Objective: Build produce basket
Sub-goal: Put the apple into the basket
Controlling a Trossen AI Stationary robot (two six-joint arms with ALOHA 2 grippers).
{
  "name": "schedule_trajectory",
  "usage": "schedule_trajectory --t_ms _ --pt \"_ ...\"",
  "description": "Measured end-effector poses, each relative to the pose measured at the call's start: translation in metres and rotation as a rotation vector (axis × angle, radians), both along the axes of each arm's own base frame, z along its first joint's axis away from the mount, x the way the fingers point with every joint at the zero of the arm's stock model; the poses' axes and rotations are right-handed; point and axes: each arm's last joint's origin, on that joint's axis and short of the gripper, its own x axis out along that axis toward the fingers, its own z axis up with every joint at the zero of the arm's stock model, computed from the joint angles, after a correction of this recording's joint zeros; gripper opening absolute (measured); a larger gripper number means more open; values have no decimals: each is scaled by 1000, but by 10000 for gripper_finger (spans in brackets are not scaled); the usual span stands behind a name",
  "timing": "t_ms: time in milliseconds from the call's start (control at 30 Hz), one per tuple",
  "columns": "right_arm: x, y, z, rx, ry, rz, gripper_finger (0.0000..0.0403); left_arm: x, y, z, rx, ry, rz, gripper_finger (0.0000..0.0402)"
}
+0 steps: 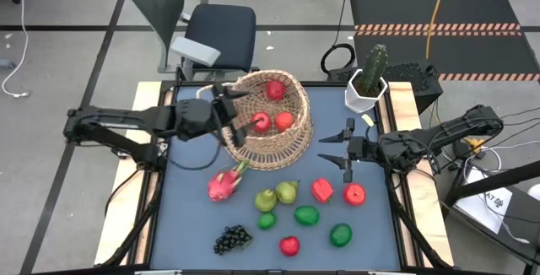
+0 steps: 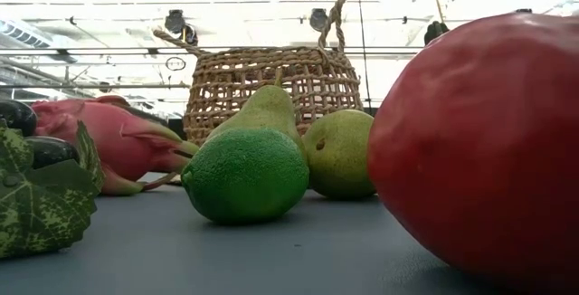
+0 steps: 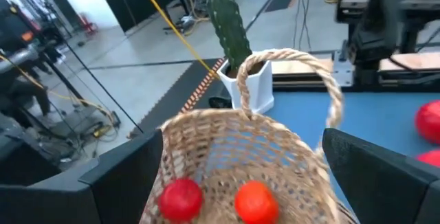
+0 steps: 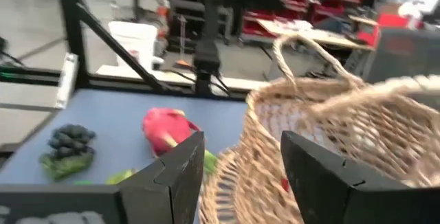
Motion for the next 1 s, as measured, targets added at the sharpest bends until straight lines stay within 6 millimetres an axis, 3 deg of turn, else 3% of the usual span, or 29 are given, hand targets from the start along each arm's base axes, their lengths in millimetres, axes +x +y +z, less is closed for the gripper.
schedule_trajectory --t_ms 133,300,433,567,767,1000 --pt "0 0 -2 24 12 -7 187 -19 -10 0 -57 10 -15 399" --pt "-1 0 -8 115 64 -25 187 -36 -21 -15 -69 15 -18 399" --pt "0 2 -16 186 130 -8 189 -47 -24 -31 -60 10 -3 399" --pt "4 8 -23 252 173 23 206 -57 -24 -32 -35 -13 -1 399" --pt "4 22 -36 345 299 108 223 -63 -26 -29 -29 -16 -23 399" --pt "-14 36 -53 398 519 114 205 -65 -32 -33 -26 26 -56 399"
